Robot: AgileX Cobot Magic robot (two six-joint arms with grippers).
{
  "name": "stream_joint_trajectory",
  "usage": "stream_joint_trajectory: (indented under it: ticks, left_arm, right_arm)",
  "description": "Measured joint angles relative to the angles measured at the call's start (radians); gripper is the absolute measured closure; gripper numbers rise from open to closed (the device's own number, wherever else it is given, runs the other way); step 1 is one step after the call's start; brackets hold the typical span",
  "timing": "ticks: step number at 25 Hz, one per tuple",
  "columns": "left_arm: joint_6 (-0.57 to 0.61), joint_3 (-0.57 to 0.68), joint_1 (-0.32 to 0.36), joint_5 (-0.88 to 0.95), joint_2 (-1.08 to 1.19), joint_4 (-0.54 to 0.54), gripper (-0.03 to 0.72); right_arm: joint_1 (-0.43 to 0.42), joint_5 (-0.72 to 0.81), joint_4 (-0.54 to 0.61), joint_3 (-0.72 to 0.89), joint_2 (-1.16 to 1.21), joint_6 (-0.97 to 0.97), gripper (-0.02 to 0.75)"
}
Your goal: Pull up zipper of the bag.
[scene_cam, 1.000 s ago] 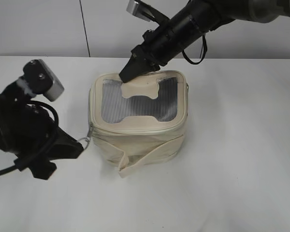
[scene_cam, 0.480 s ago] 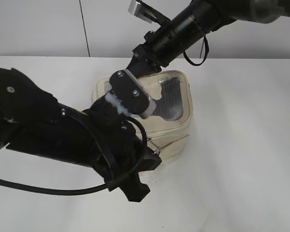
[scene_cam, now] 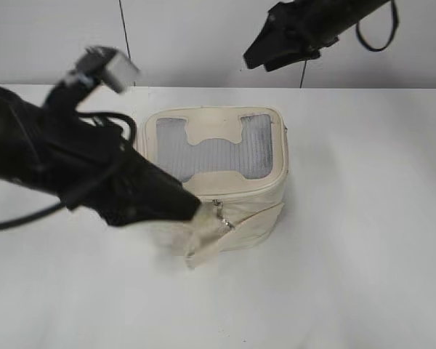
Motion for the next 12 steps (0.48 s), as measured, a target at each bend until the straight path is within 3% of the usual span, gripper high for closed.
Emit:
stream_joint_trajectory:
  ticks: [3, 6, 9, 12]
  left_arm:
    - [-0.011, -0.036, 0.148, 0.049, -0.043, 0.002, 0.298]
    - [-0.006, -0.189, 0.284, 0.132, 0.022, 0.008, 0.312]
    - [0.001, -0.426, 0.317, 0.218, 0.185, 0.032, 0.315]
    - [-0.011, -0.687, 0.298, 0.329, 0.396, 0.082, 0.312]
  right_arm:
    - [-0.076, -0.001, -0.011, 0.084, -0.078, 0.027, 0.337]
    - [-0.148, -0.124, 0.052, 0.373, -0.215, -0.052, 0.342]
    - [-0.179, -0.367, 0.296, 0.759, -0.395, -0.365, 0.346]
    - [-0.174, -0.441, 0.676, 1.043, -0.521, -0.804, 0.346]
